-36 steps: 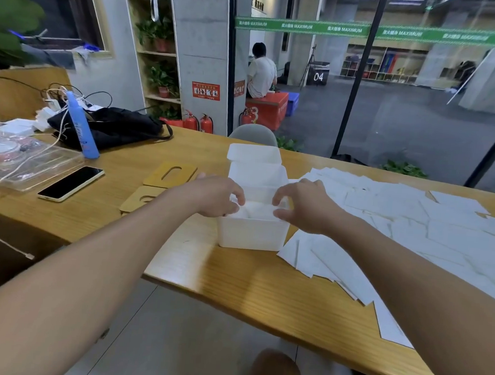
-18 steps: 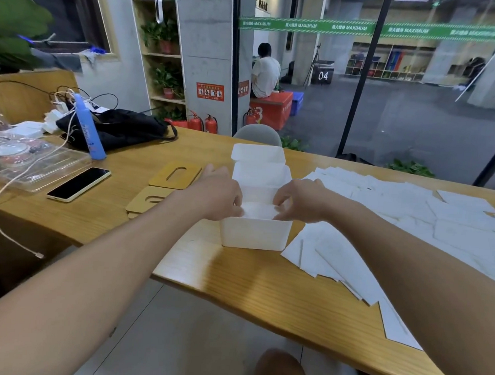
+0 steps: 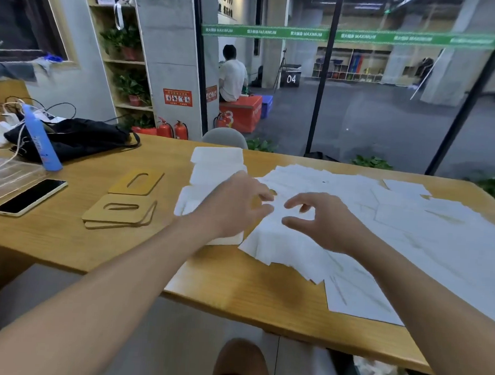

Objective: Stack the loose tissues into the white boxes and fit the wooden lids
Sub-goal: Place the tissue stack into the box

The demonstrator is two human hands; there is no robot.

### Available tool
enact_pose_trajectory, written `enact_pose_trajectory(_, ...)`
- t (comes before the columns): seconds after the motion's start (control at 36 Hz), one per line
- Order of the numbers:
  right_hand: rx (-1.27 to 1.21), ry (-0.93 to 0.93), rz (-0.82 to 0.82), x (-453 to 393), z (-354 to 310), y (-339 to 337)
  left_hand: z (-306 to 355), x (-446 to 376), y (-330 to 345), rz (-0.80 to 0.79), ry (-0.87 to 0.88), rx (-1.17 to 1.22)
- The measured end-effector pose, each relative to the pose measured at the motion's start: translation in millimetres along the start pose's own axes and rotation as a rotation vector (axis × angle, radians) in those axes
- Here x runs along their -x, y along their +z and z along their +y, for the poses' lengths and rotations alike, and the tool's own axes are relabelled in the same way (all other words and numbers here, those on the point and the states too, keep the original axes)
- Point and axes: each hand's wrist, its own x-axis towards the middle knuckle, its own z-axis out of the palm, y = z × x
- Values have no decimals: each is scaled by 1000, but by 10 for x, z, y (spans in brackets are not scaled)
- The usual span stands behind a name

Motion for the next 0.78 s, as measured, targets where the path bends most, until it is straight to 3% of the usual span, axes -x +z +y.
enact_pose_trajectory(0.11, 10, 119, -21, 530, 406, -62, 324, -7, 497, -136, 39, 50)
enact_pose_trajectory(0.28, 45, 267, 32, 1089, 903, -80, 679, -32, 1156, -276, -44, 138)
enact_pose_trajectory(0.58, -16, 176, 72, 1328, 1353, -171, 807, -262, 1609, -283, 1, 133)
enact_pose_trajectory(0.78, -40, 153, 65, 1116, 1460, -129, 858, -423, 1749, -269, -141, 159)
